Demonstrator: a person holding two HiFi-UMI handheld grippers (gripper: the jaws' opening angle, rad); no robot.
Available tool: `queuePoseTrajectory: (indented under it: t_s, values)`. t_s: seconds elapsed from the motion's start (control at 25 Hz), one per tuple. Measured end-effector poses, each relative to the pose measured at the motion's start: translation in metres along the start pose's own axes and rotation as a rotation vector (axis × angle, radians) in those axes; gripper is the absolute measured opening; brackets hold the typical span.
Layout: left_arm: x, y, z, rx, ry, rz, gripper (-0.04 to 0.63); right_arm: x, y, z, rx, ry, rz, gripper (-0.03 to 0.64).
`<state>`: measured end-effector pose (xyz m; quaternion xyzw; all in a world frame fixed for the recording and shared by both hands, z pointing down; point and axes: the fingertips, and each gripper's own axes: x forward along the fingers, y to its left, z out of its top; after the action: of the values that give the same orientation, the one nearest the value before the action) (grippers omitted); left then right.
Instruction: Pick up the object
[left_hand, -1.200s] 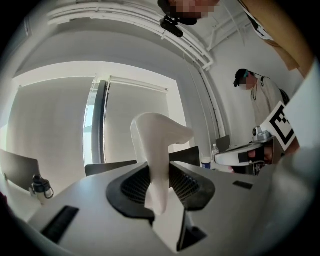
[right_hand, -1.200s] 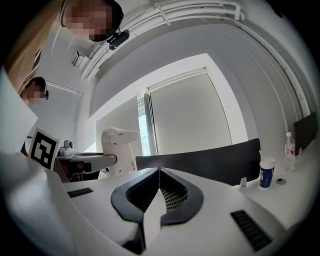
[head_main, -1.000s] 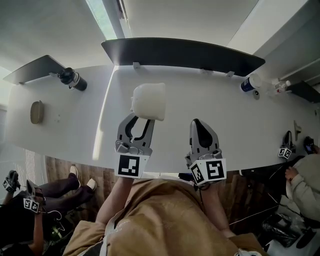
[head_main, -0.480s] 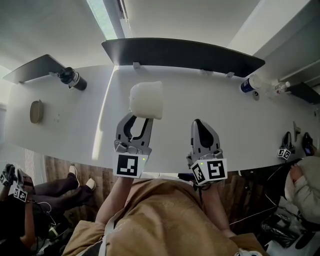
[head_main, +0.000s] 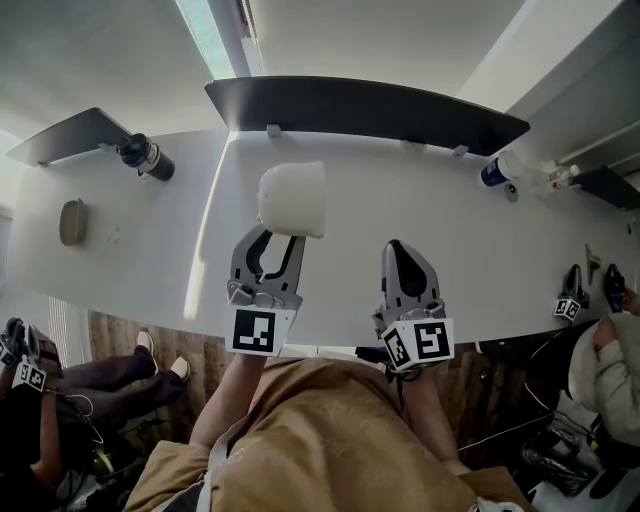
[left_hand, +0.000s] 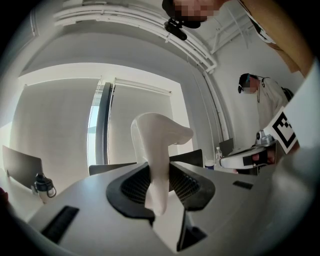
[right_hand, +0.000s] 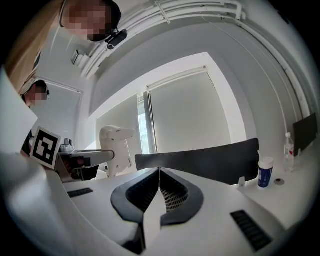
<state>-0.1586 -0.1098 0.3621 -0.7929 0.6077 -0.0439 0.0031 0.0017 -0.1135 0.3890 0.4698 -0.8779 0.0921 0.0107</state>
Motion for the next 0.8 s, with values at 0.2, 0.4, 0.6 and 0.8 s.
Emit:
queuePoseTrajectory:
  t_s: [0.2, 0.4, 0.6, 0.8]
  values:
    - [-0.0008, 0.0004, 0.0005, -0.007, 0.000, 0.001, 0.121, -0.0007, 0.0003, -0.0005, -0.023, 0.003, -0.001, 0.009]
    - [-0.0018, 0.0007, 0.0025, -0.002, -0.008, -0.001, 0.121, -0.0016, 0.0033, -0.0050, -0.084, 0.032, -0.008, 0.008]
    - [-0.0025, 0.0003, 0.0032, -0.001, -0.002, -0.001, 0.121, -0.0038, 0.0013, -0.0013, -0.093, 0.028, -0.015, 0.008]
    - [-0.0030, 0.0037, 0.0022, 0.004, 0.019, -0.007, 0.121, -0.0026, -0.0003, 0.0038, -0.099, 0.022, -0.033, 0.008]
